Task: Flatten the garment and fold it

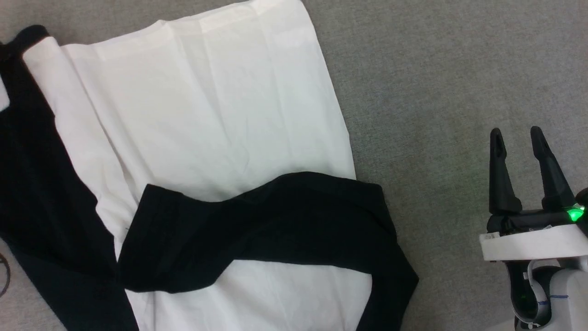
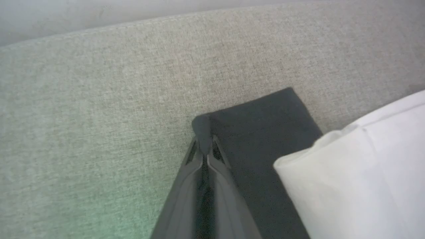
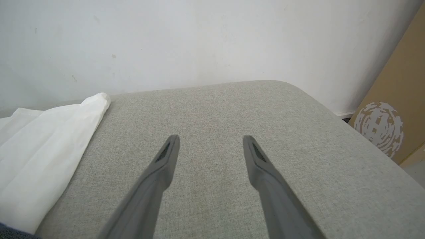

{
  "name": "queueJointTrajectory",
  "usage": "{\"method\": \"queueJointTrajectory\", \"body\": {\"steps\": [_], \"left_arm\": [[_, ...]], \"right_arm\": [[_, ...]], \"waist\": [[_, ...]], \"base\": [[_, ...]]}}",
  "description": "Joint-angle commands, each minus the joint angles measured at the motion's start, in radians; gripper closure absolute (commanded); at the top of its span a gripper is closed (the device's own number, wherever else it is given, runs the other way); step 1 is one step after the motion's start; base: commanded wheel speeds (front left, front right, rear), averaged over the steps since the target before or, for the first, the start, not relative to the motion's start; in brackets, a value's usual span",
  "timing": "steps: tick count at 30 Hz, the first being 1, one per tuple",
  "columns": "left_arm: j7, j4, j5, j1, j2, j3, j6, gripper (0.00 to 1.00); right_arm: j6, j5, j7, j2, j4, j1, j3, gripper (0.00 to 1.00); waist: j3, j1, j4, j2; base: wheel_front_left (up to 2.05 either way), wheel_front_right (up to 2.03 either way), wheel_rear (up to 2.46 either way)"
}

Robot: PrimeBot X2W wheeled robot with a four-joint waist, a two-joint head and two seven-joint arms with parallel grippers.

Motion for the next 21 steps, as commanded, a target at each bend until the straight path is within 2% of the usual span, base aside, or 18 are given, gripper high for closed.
{"method": "queueJointTrajectory", "body": {"steps": [1,13,21], "left_arm": [[0.017,0.034,-0.003,0.08,-0.024,-0.029,-0.002,1.0],[-0.373,0.129,0.016,0.142,-0.002,0.041,0.015,1.0],[-0.569,0.095,0.007,0.21,-0.007,0.084,0.03,1.0]], "right_arm": [[-0.001,-0.006,-0.002,0.003,0.003,-0.012,-0.003,0.0],[-0.001,-0.039,0.027,0.003,0.036,0.015,-0.039,0.0],[-0.001,-0.041,0.056,0.003,0.046,0.062,-0.052,0.0]], "waist": [[-0.01,0.0001,0.009,-0.0001],[-0.204,0.0001,0.104,-0.0001],[-0.335,0.0001,0.195,-0.0001]], "base": [[0.0,0.0,0.0],[0.0,0.0,0.0],[0.0,0.0,0.0]]}}
